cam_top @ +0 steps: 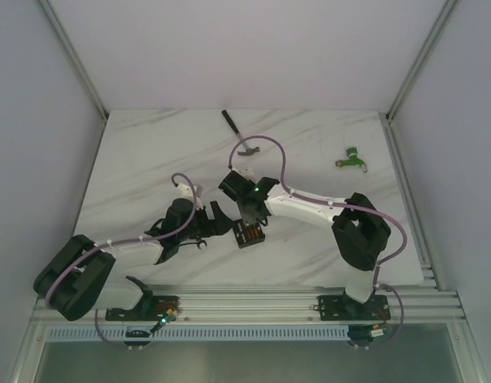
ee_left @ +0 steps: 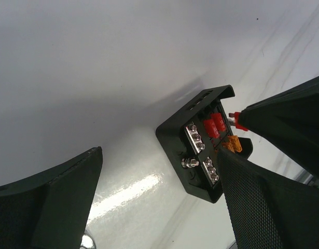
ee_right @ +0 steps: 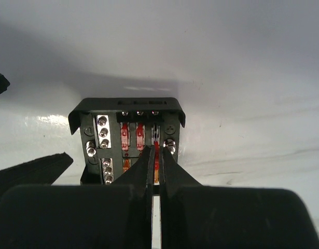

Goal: Snap on the fuse box
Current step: Install the fuse at the fuse box base.

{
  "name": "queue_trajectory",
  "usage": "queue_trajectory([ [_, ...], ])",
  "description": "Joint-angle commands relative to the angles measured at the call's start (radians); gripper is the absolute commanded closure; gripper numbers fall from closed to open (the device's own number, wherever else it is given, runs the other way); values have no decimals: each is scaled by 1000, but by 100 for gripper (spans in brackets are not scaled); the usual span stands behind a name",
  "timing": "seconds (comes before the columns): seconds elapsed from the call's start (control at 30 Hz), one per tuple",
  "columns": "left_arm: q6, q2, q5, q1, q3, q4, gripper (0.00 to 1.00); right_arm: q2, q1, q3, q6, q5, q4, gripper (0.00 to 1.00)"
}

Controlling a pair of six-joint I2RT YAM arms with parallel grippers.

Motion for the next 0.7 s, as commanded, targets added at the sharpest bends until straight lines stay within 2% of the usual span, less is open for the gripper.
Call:
queue_trajectory([
  [0.0, -19, 13, 29, 9, -13, 42, 0, 35, 9, 50, -4, 39, -26, 100],
  [0.67, -26, 14, 42, 16, -15, 45, 0, 94, 10, 63, -11, 70, -30, 100],
])
